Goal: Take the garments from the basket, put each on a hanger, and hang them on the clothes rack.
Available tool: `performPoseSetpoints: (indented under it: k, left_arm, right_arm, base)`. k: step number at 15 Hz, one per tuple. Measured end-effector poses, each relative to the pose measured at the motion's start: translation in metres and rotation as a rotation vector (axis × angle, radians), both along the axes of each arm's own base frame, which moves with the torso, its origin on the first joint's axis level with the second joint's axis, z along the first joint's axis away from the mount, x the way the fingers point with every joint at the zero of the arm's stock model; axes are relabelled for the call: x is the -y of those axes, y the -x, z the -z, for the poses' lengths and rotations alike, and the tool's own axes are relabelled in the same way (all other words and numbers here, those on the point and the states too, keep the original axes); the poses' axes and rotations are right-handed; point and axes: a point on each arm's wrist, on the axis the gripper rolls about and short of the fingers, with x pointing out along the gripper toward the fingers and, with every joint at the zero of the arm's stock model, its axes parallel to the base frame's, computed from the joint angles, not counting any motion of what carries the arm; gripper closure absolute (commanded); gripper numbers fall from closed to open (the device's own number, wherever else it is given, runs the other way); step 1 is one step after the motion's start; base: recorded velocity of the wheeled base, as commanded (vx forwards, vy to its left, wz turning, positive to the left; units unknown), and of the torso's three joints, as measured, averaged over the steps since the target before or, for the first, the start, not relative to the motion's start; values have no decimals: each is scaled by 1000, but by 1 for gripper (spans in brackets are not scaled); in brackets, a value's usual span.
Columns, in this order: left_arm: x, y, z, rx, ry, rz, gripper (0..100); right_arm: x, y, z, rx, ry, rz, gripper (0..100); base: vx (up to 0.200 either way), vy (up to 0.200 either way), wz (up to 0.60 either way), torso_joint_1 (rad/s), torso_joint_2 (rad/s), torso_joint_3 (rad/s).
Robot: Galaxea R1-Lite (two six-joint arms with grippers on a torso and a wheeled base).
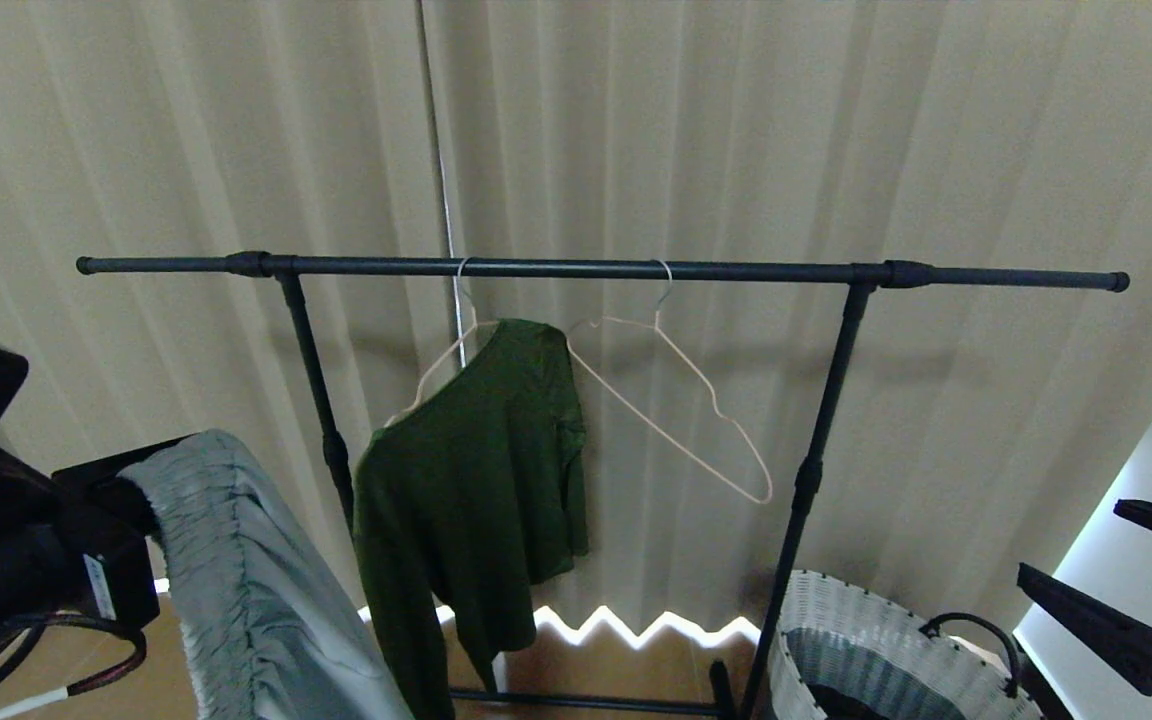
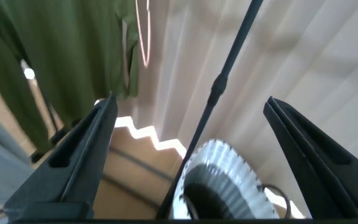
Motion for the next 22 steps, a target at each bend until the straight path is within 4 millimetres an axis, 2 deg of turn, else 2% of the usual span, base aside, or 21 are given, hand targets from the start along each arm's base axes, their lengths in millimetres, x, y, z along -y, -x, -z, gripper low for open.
performPoseSetpoints:
  k: [4,6,12,22]
  left_arm:
    - [-3,6,10,-5,-39,6,100]
    - [-5,7,13,-11,-47,-4,100]
    - [-7,8,13,-9,-45,-17,100]
    - [-7,7,14,-10,-55,-16,100]
  right_arm:
    - [0,-1,-20,-138,10,0,0]
    - [0,-4,-30,-126,12,2,0]
    - [0,-5,-32,-119,13,1,0]
    - [-1,-4,-32,-117,13,-2,0]
  base:
    - [0,0,0,14,-21,-13]
    - [0,0,0,0,0,0]
    - [0,0,0,0,0,0]
    - [0,200,0,5,1,1]
